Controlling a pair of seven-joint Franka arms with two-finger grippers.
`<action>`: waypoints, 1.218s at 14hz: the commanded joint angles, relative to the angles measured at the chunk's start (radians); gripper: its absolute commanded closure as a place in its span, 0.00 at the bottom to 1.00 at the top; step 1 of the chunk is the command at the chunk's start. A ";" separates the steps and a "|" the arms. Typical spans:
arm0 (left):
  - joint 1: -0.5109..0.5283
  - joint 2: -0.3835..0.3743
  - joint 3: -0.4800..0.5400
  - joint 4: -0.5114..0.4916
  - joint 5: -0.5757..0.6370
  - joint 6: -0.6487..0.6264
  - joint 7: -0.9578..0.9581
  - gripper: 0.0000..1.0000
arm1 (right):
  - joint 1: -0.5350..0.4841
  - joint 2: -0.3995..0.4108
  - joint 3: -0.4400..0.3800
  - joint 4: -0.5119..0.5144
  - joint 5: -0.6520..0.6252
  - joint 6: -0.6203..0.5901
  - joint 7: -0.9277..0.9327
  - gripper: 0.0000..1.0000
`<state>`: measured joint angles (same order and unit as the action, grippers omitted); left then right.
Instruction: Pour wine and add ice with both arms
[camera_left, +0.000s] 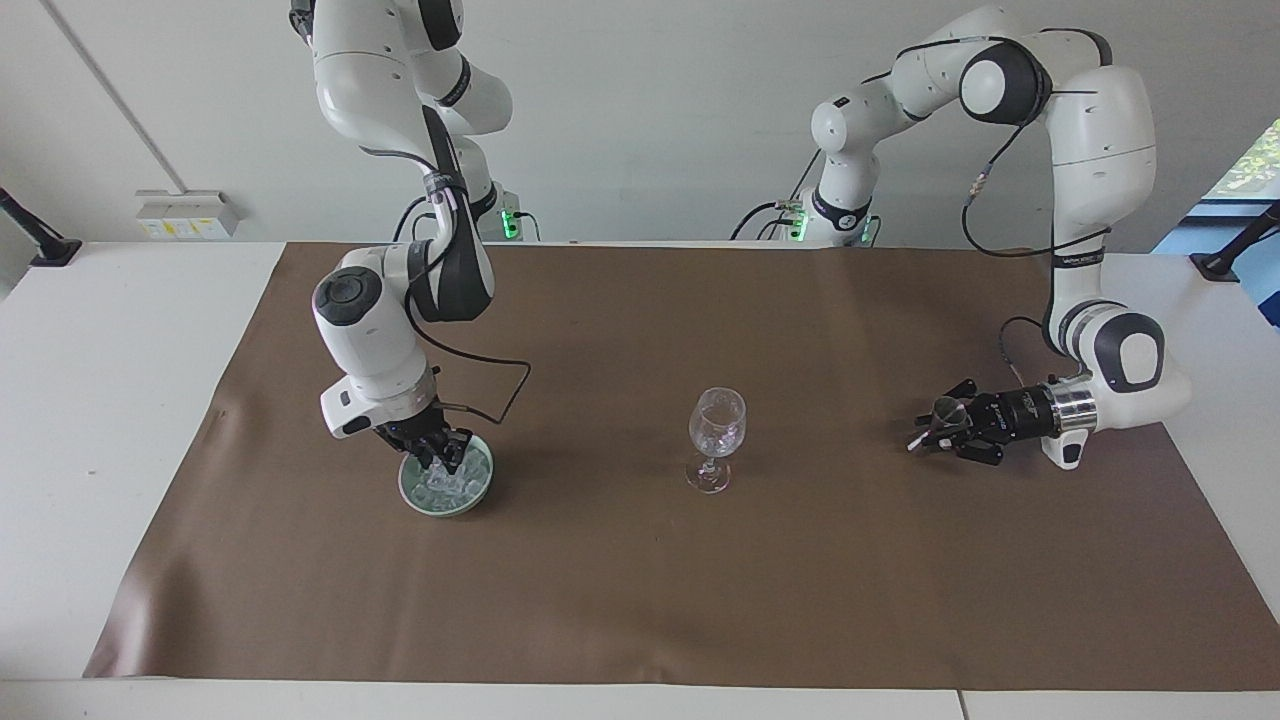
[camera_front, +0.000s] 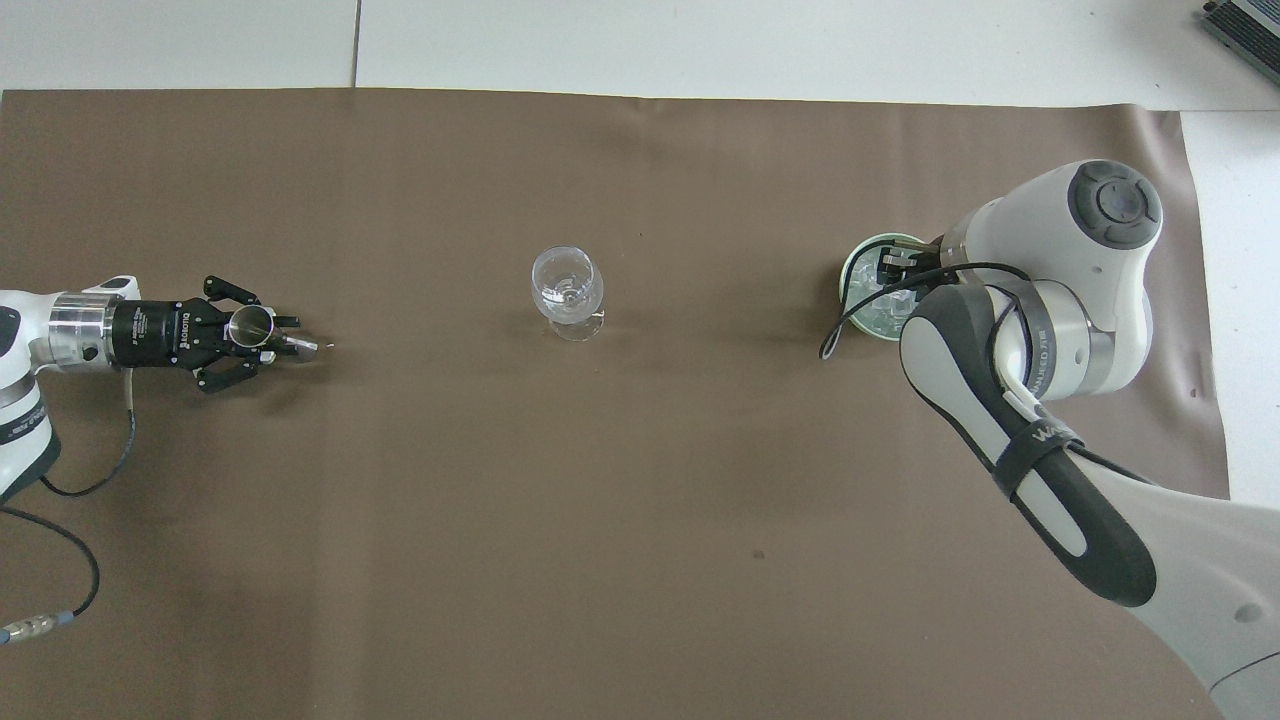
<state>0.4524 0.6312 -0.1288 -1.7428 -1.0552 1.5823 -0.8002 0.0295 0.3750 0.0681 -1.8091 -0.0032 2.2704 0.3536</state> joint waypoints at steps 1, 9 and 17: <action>0.015 0.010 -0.008 0.009 0.009 -0.024 0.010 0.48 | -0.016 0.001 0.010 -0.012 -0.020 0.029 0.018 0.63; 0.014 0.013 -0.006 0.017 0.041 -0.027 0.021 0.00 | -0.016 0.001 0.010 -0.010 -0.020 0.031 0.018 0.73; 0.029 0.018 -0.005 0.098 0.147 -0.067 0.039 0.00 | -0.008 0.001 0.010 0.011 -0.021 0.026 0.016 0.93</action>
<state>0.4593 0.6314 -0.1276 -1.6941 -0.9456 1.5558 -0.7661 0.0280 0.3751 0.0685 -1.8057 -0.0036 2.2787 0.3536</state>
